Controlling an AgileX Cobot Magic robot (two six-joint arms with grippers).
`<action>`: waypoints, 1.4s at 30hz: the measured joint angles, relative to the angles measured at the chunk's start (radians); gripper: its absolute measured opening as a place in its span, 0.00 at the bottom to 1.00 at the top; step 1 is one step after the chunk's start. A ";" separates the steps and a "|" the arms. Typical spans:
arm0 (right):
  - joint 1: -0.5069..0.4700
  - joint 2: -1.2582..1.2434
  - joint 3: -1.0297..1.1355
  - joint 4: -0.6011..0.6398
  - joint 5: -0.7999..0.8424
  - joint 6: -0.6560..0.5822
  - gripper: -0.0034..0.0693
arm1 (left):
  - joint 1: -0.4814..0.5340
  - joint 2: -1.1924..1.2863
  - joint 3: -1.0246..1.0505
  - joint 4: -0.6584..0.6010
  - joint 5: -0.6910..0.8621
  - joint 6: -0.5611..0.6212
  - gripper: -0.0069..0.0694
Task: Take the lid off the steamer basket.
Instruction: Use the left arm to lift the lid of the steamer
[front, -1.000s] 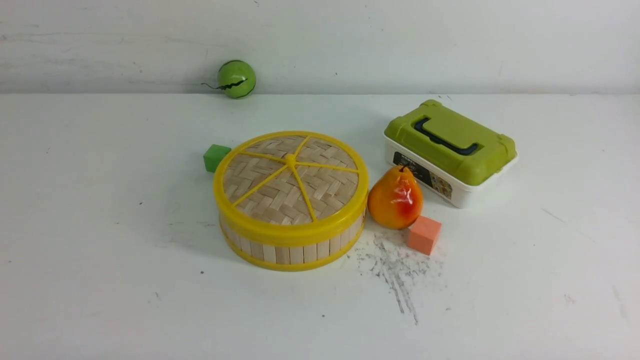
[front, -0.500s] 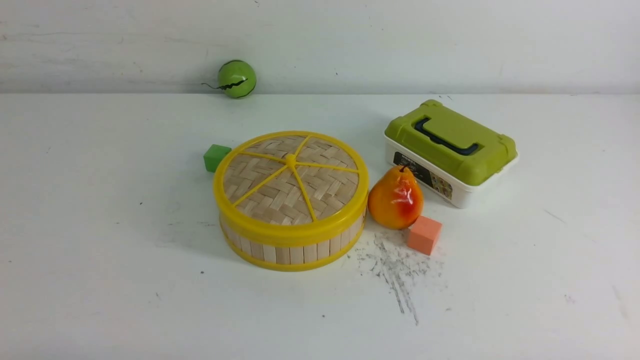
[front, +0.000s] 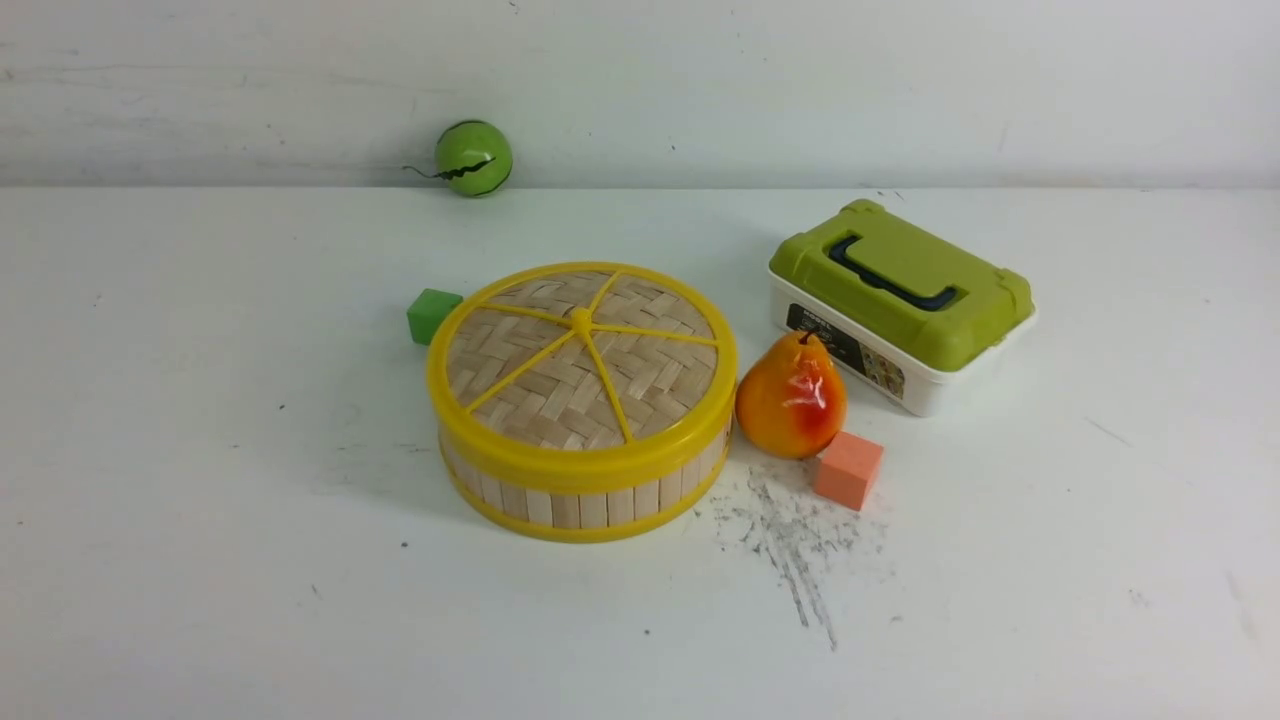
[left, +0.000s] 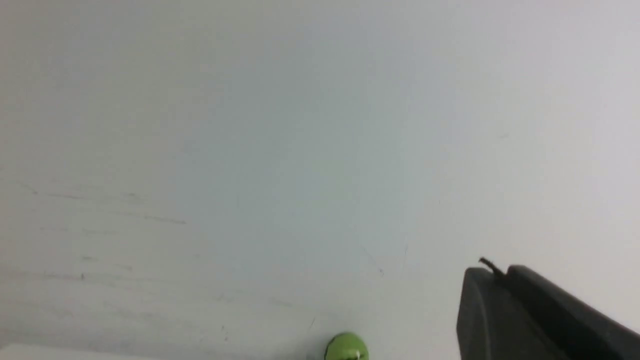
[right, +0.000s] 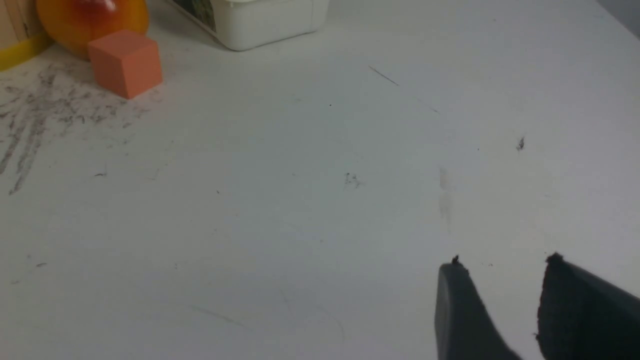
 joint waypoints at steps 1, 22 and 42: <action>0.000 0.000 0.000 0.000 0.000 0.000 0.38 | 0.000 0.000 0.000 -0.001 -0.008 -0.003 0.14; 0.000 0.000 0.000 0.000 0.000 0.000 0.38 | 0.000 0.526 -0.597 -0.026 0.751 -0.299 0.07; 0.000 0.000 0.000 0.000 0.000 0.000 0.38 | 0.000 1.352 -1.189 -0.353 1.260 0.074 0.07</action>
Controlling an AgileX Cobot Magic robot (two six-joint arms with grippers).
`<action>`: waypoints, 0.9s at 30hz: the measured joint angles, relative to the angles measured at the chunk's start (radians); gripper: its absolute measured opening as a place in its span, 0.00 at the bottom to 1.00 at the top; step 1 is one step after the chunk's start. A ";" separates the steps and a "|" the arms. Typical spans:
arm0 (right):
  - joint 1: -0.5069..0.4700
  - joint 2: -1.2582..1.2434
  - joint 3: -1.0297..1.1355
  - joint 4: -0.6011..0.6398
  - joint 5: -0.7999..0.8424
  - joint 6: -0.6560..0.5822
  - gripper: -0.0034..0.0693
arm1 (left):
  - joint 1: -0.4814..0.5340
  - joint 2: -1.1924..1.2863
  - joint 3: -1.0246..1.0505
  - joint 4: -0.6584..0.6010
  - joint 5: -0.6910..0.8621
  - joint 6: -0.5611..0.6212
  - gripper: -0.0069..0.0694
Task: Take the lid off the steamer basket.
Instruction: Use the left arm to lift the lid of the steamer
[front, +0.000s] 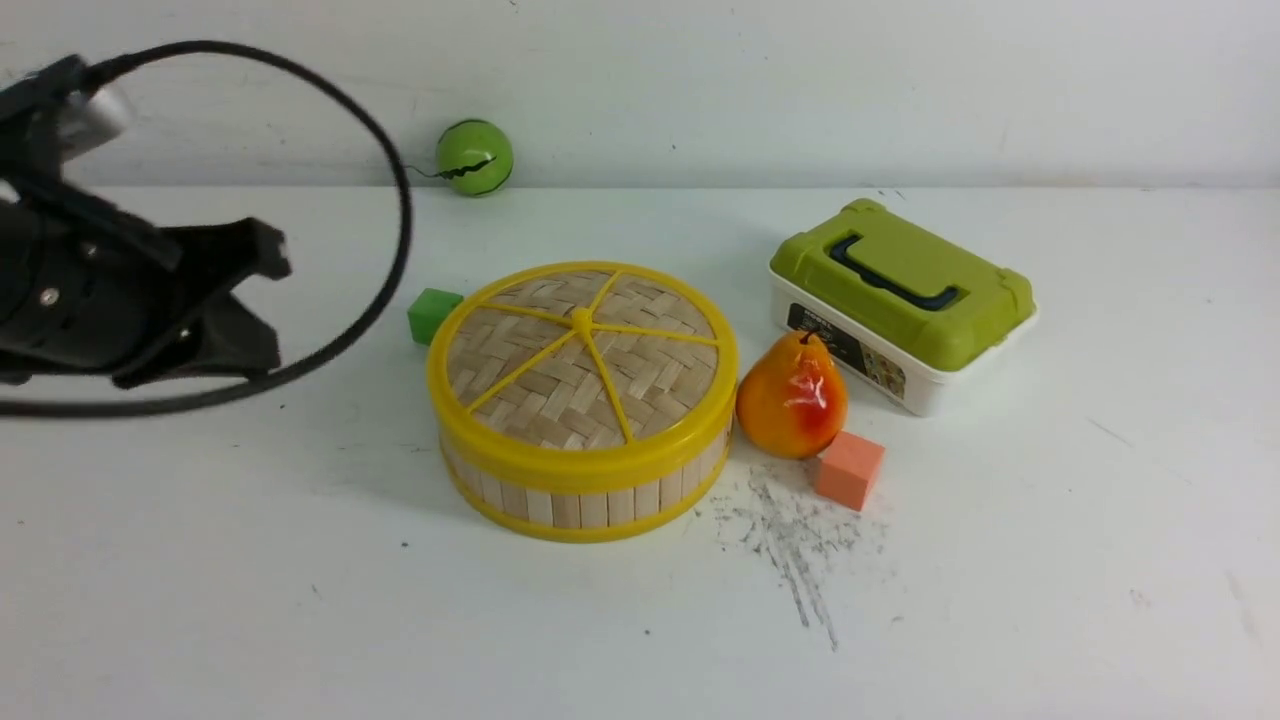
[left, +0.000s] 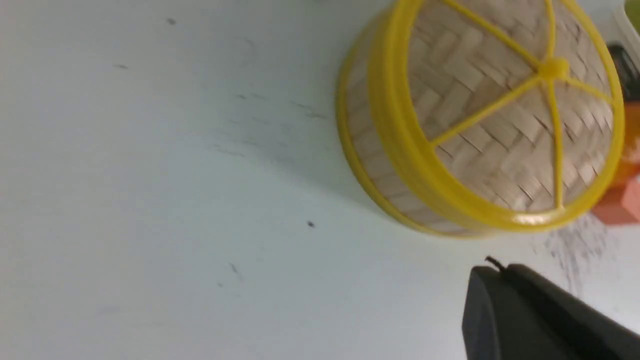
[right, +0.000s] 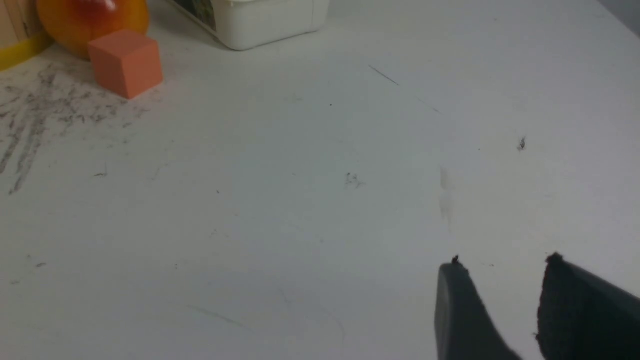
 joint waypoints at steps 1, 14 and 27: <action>0.000 0.000 0.000 0.000 0.000 0.000 0.38 | -0.002 0.046 -0.048 -0.062 0.046 0.038 0.07; 0.000 0.000 0.000 0.000 0.000 0.000 0.38 | -0.295 0.483 -0.591 0.116 0.209 0.027 0.08; 0.000 0.000 0.000 0.000 0.000 0.000 0.38 | -0.428 0.774 -0.893 0.583 0.126 -0.199 0.47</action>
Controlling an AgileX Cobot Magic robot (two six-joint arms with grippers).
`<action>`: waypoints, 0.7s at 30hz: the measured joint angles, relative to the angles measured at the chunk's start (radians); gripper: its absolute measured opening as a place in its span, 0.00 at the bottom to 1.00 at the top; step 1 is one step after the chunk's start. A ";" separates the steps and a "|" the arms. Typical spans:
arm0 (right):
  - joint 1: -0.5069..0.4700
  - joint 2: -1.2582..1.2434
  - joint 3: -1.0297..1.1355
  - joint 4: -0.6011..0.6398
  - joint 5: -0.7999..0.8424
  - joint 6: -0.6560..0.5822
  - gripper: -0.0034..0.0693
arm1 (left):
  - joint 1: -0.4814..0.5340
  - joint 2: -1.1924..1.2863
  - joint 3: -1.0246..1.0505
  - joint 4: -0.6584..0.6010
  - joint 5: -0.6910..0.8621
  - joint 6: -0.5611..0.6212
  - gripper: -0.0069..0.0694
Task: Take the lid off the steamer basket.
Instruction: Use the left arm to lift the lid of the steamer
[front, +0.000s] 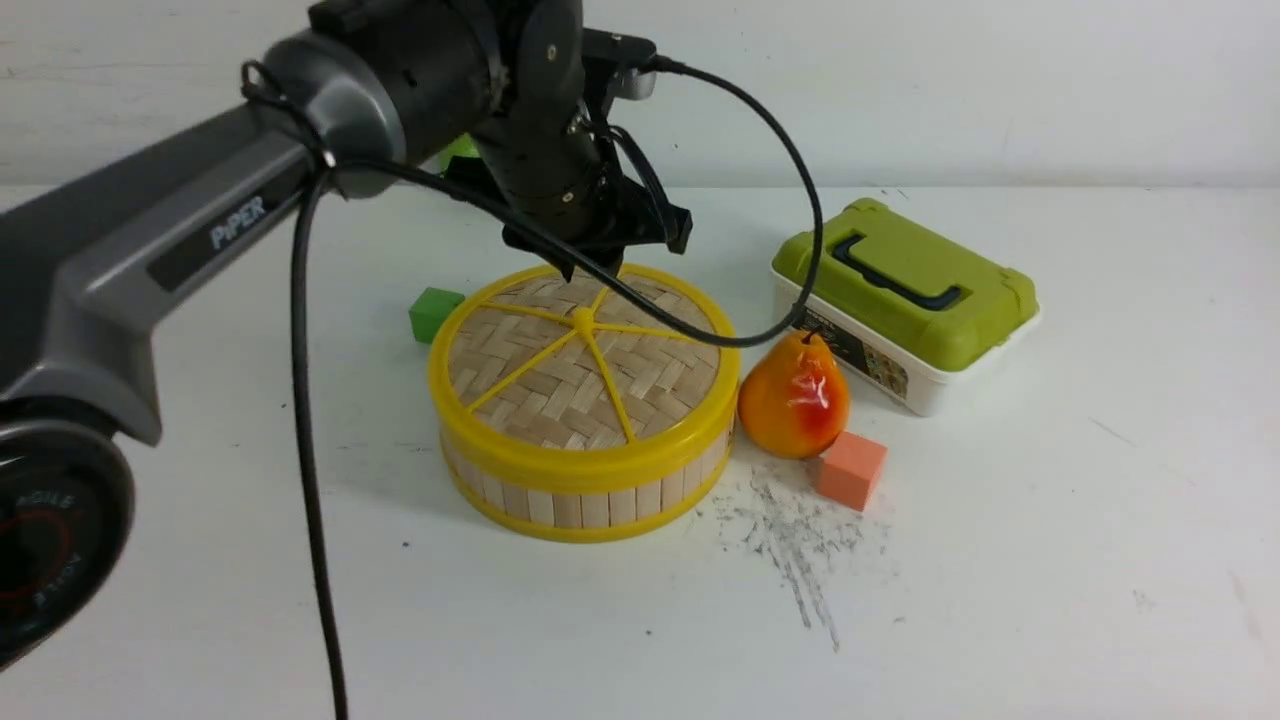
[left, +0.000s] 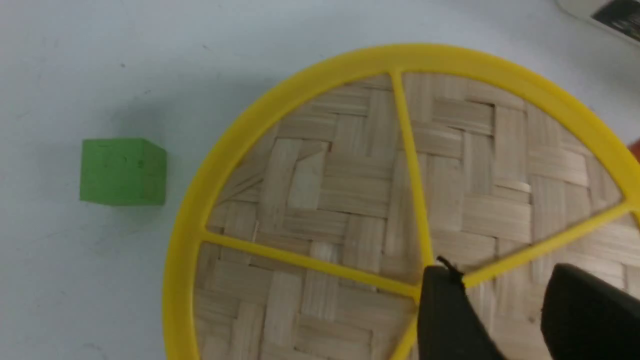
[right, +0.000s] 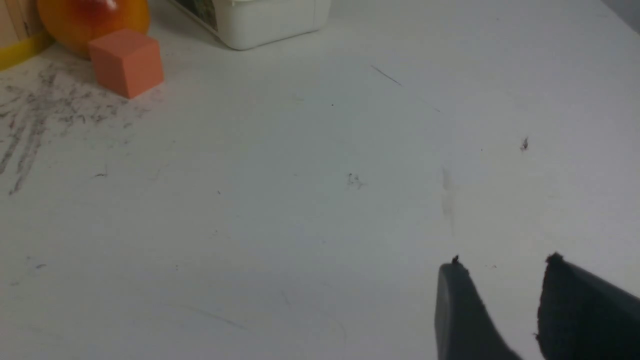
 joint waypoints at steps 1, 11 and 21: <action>0.000 0.000 0.000 0.000 0.000 0.000 0.38 | 0.000 0.008 -0.002 0.012 -0.005 -0.023 0.49; 0.000 0.000 0.000 0.000 0.000 0.000 0.38 | 0.000 0.030 -0.003 0.038 -0.013 -0.140 0.49; 0.000 0.000 0.000 0.000 0.000 0.000 0.38 | 0.000 0.064 -0.004 0.013 0.030 -0.146 0.46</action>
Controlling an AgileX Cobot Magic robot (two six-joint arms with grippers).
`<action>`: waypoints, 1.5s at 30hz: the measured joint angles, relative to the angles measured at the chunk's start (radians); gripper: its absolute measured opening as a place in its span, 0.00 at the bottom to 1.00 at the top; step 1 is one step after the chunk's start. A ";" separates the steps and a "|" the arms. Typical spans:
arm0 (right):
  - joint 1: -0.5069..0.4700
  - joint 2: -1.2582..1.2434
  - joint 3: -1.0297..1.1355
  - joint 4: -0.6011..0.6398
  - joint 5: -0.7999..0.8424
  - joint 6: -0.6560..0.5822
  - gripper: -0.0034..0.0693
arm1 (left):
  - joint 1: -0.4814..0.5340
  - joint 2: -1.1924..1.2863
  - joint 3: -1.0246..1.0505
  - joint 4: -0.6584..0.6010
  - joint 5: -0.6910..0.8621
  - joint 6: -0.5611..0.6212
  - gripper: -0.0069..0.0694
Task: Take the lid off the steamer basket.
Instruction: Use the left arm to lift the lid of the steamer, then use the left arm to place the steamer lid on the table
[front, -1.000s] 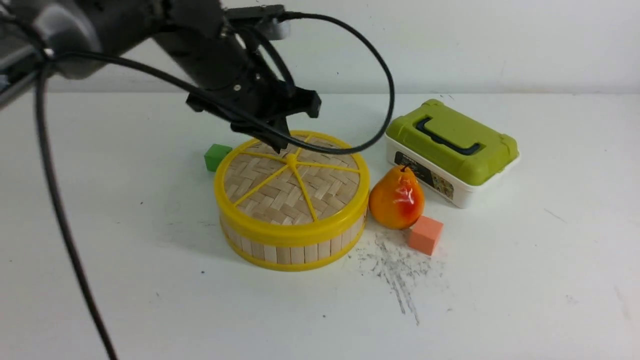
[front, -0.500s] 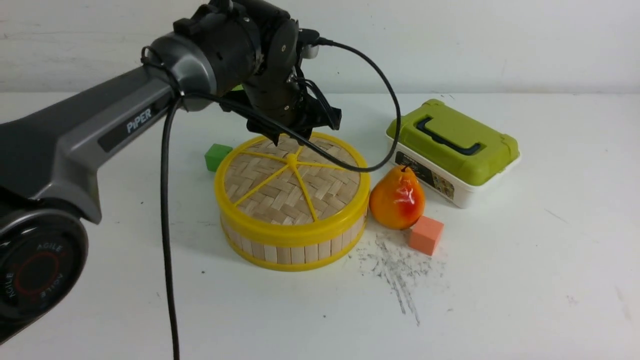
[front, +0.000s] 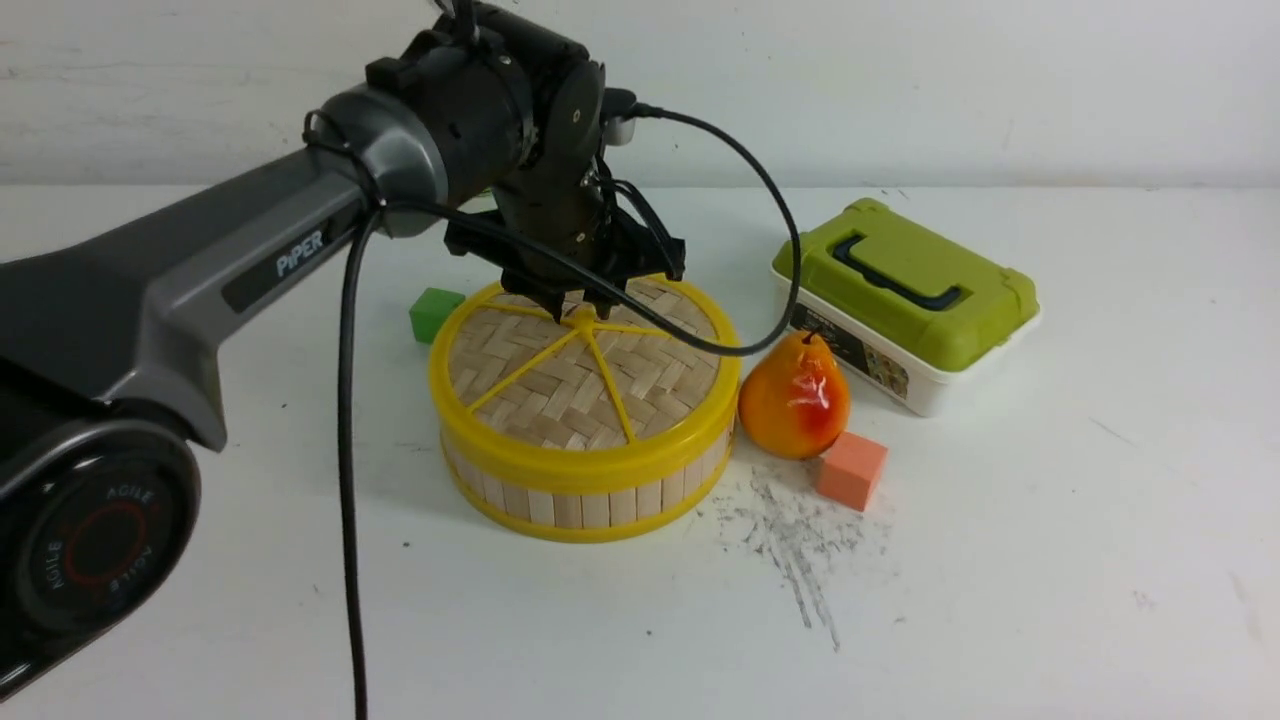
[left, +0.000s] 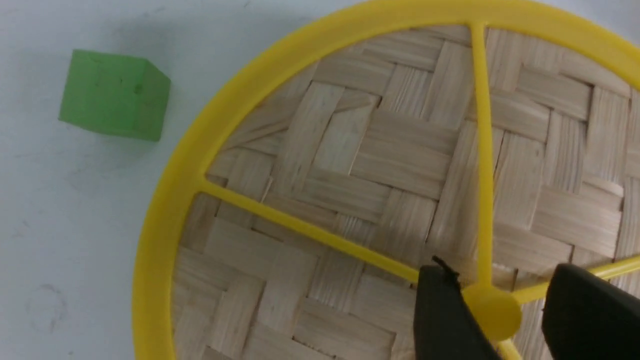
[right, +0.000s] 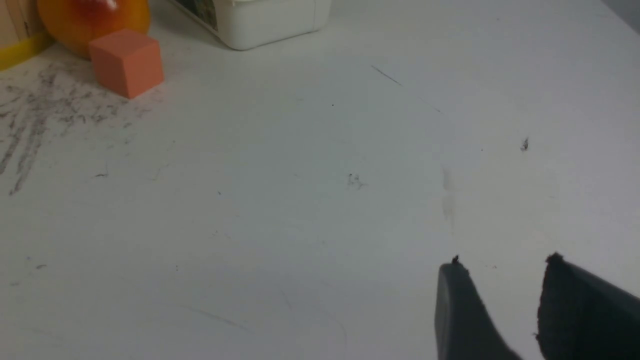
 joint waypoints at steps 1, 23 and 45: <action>0.000 0.000 0.000 0.000 0.000 0.000 0.38 | 0.000 0.002 0.000 -0.004 0.006 0.000 0.45; 0.000 0.000 0.000 0.000 0.000 0.000 0.38 | 0.002 -0.268 -0.003 0.024 0.037 0.059 0.23; 0.000 0.000 0.000 0.000 0.000 0.000 0.38 | 0.404 -0.637 0.846 0.190 -0.368 -0.155 0.23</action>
